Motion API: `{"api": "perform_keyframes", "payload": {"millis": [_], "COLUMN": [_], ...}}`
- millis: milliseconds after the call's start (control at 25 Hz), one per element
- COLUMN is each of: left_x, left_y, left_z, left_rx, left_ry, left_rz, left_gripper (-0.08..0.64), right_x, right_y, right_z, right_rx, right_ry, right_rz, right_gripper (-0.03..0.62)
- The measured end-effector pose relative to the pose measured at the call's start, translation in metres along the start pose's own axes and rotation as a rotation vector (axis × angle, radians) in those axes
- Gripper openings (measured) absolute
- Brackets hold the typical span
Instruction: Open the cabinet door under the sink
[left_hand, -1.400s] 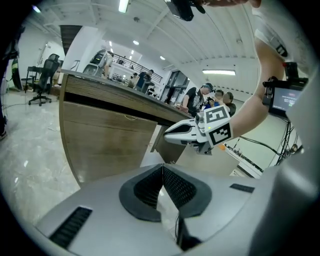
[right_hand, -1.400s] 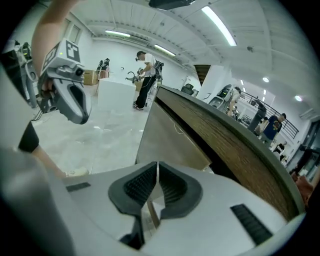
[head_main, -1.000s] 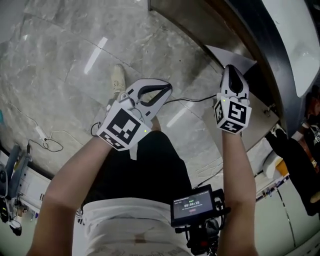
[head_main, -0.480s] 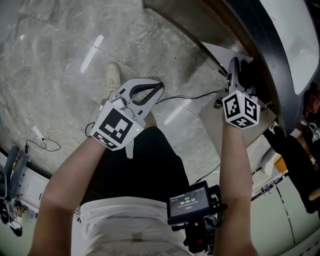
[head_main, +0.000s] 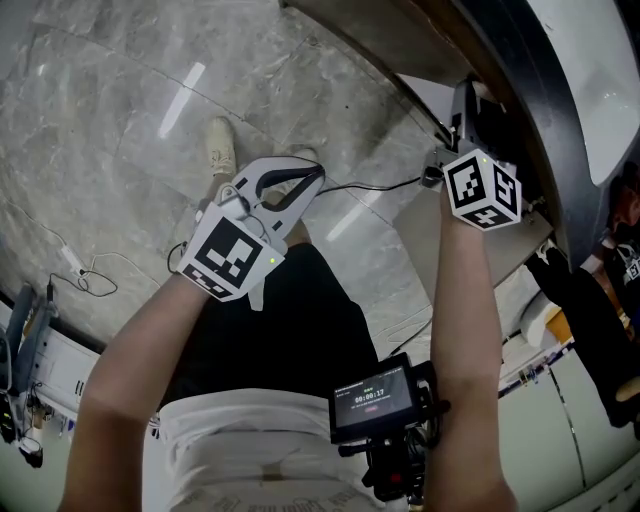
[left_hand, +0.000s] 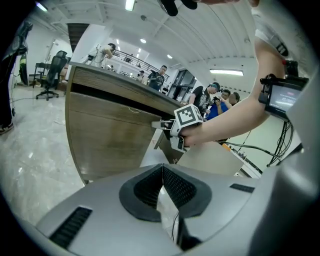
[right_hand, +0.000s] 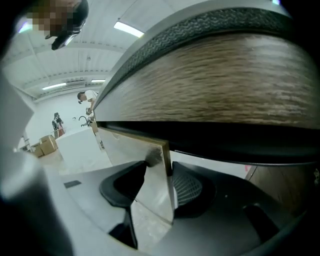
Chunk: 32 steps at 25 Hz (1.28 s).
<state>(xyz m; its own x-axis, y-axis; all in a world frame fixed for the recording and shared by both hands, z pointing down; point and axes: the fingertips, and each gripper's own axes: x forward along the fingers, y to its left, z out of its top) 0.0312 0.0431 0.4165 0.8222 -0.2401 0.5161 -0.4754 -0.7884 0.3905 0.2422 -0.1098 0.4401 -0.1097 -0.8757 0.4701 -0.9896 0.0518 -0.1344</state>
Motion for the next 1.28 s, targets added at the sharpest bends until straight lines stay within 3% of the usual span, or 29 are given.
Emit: {"api": "perform_keyframes", "payload": {"millis": [400,1280], "left_x": [0.002,0.005], "left_y": [-0.001,-0.033], "left_z": [0.006,-0.008], "left_rx": [-0.007,-0.012], "left_ry": [-0.019,-0.019], "left_rz": [0.037,0.005], "left_gripper": [0.011,0.011], "right_x": [0.006,-0.045], "right_y": [0.003,0.053], "right_z": [0.001,-0.042], "right_rx": [-0.037,-0.117], "right_ry": [0.013,0.108], "right_rz": [0.156,0.261], "right_gripper": [0.183,0.107]}}
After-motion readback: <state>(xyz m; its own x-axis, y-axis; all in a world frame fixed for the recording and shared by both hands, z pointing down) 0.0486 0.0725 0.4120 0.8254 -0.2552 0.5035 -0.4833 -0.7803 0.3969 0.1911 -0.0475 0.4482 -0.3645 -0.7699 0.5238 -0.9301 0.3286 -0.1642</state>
